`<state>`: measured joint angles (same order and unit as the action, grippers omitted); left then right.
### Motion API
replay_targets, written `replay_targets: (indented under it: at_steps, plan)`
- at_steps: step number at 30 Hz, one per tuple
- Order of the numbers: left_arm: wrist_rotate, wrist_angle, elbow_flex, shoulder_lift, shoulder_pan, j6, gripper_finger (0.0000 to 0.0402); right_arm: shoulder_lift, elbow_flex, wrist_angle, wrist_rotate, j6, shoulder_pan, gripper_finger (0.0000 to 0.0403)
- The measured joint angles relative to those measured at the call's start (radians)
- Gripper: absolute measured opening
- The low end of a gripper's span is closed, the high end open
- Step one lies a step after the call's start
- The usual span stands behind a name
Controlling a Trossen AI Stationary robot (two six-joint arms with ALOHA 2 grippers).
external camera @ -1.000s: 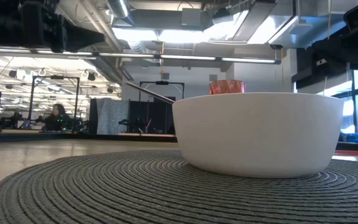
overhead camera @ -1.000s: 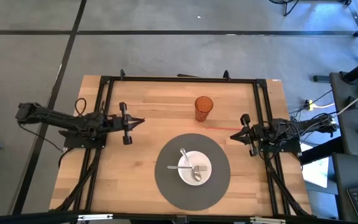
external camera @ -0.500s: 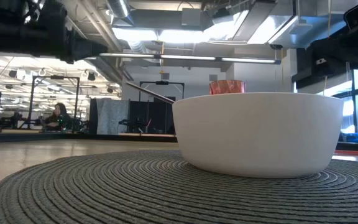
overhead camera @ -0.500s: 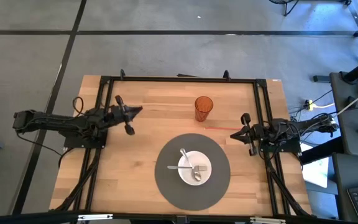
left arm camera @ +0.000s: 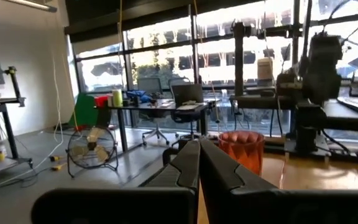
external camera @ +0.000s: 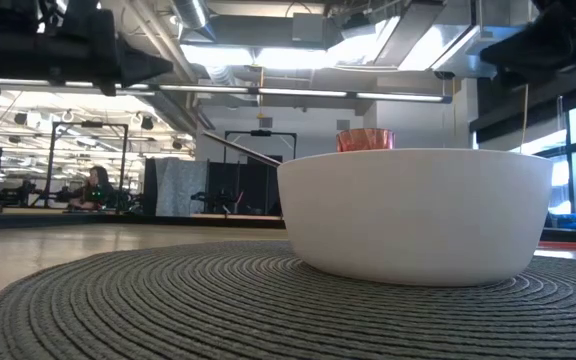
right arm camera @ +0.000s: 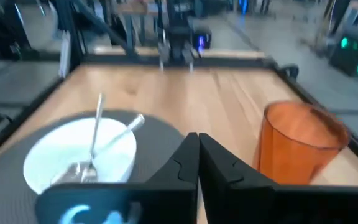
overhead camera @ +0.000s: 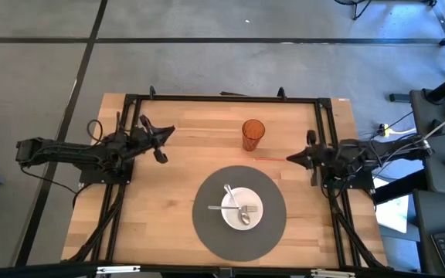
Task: Pick & Place Utensil
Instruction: Put the orange straw into the orange cup
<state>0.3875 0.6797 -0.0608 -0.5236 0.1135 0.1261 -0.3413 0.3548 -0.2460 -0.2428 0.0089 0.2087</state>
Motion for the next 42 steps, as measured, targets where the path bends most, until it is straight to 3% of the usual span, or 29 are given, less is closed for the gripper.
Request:
replay_targets:
  at_steps: [8, 12, 16, 24, 28, 36, 42]
  plan:
    - [0.014, -0.007, 0.000, 0.000, 0.000, 0.000, 0.0003, -0.216, 0.181, -0.103, 0.004, -0.002, -0.052, 0.0004]
    - [0.014, -0.007, 0.000, -0.001, 0.000, 0.000, 0.0003, -0.312, 0.260, -0.275, 0.048, 0.068, -0.095, 0.0003]
    - [0.014, -0.008, 0.000, -0.001, 0.000, 0.000, 0.0003, -0.385, 0.286, -0.398, 0.068, 0.115, -0.133, 0.0006]
    - [0.015, -0.010, 0.000, -0.003, 0.000, 0.000, 0.0003, -0.541, 0.279, -0.400, 0.085, 0.036, -0.205, 0.0010]
    - [0.022, -0.011, 0.000, -0.003, 0.000, 0.008, 0.0003, -0.638, 0.284, -0.365, 0.106, -0.020, -0.252, 0.0045]
    - [0.058, -0.045, 0.000, -0.003, 0.000, 0.011, 0.0003, -0.842, 0.321, -0.360, 0.184, -0.085, -0.367, 0.0165]
    - [0.071, -0.055, 0.000, -0.003, 0.000, 0.010, 0.0003, -0.968, 0.321, -0.342, 0.184, -0.128, -0.447, 0.0197]
